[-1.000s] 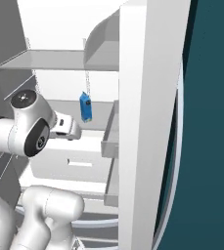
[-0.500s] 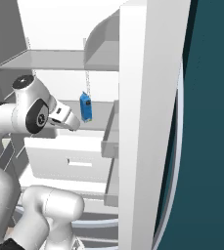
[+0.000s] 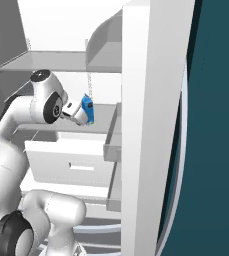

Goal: Take a sugar cube from the saucer and place it inside the coffee. Then, grab milk from the fridge and place it next to the coffee on the counter to sweeten the coffee.

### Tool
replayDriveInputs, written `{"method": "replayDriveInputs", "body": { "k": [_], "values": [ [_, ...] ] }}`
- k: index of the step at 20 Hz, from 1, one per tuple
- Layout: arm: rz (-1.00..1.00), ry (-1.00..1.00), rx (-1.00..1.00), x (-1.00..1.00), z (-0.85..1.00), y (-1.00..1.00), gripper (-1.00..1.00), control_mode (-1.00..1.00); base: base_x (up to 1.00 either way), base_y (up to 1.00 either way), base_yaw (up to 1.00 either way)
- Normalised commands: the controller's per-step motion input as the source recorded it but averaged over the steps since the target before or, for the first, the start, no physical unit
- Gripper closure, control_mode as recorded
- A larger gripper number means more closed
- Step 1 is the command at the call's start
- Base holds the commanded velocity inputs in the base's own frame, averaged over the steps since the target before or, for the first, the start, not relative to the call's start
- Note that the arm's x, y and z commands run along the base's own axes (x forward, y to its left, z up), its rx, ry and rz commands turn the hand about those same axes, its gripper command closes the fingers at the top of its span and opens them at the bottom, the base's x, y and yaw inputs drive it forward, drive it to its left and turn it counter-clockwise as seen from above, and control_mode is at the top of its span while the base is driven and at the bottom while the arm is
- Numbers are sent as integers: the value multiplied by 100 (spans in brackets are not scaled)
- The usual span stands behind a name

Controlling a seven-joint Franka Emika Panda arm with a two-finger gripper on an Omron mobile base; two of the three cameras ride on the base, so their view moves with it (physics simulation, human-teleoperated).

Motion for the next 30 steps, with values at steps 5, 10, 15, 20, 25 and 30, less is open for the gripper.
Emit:
{"method": "replayDriveInputs", "body": {
  "k": [5, 10, 15, 20, 25, 30],
  "values": [
    [-2, 0, 1, 80, -3, 20, -100, -100, 0, 0, 0],
    [-7, -2, 0, 59, -23, 24, -100, -100, 0, 0, 0],
    [-6, -5, 0, 49, -37, 13, -100, -100, 0, 0, 0],
    [-3, -1, 0, 50, -22, 6, -100, -100, 0, 0, 0],
    [0, 0, 0, 27, -4, 0, -100, -100, 0, 0, 0],
    [0, 0, -4, 34, -3, 0, -100, -100, 0, 0, 0]
  ]
}}
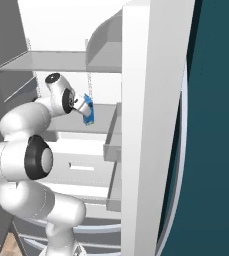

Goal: Take a sugar cube from the saucer and place it inside the coffee. Then, grab milk from the fridge and place it next to the coffee on the counter to sweeten the coffee.

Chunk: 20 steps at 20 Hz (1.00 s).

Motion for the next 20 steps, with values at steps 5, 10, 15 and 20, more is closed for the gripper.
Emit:
{"method": "replayDriveInputs", "body": {
  "k": [5, 10, 15, 20],
  "values": [
    [0, 0, -5, 25, -1, 0, -100, -100, 0, 0, 0],
    [0, -1, -7, 20, -12, 0, -100, -100, 0, 0, 0],
    [-3, 0, -9, 17, -11, 0, -100, -100, 0, 0, 0],
    [-8, -2, -9, 25, -9, 0, -100, -100, 0, 0, 0]
  ]
}}
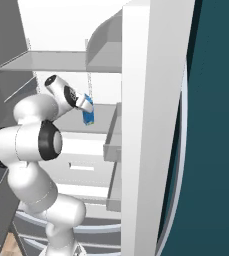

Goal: Take a sugar cube from the saucer and place it inside the coffee. Then, grab milk from the fridge and place it next to the coffee on the counter to sweeten the coffee.

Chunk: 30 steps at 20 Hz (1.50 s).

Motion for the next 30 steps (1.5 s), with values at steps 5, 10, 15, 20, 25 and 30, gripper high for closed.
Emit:
{"method": "replayDriveInputs", "body": {
  "k": [5, 10, 15, 20, 25, 30],
  "values": [
    [-10, -6, -9, 17, -1, 0, -100, -100, 0, 0, 0],
    [-10, -3, -4, 13, 0, 0, -100, -100, 0, 0, 0],
    [-8, 0, -1, 16, 0, 0, -100, -100, 0, 0, 0],
    [-3, 0, 0, 23, 0, 0, -100, -100, 0, 0, 0],
    [-2, 0, 0, 6, 0, 0, -100, -100, 0, 0, 0],
    [0, 0, -6, 6, -1, -2, -100, -100, 0, 0, 0]
  ]
}}
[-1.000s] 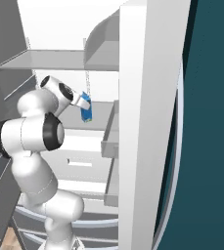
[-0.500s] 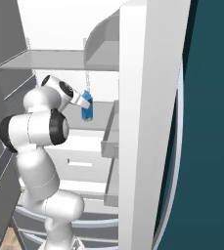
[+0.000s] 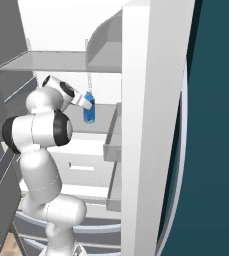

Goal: Take a sugar cube from the saucer and place it inside the coffee. Then, grab milk from the fridge and place it next to the coffee on the counter to sweeten the coffee.

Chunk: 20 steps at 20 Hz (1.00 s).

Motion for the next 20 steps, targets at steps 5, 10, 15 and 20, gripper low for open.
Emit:
{"method": "replayDriveInputs", "body": {
  "k": [5, 10, 15, 20],
  "values": [
    [0, -1, -7, 0, 0, -6, -100, -100, 0, 0, 0],
    [0, 0, -1, 0, 0, 0, 100, -100, 0, 0, 0],
    [0, 0, 0, 0, 0, 0, 100, -100, 0, 0, 0],
    [0, 0, 0, -12, 3, -1, 100, -100, 0, 0, 0]
  ]
}}
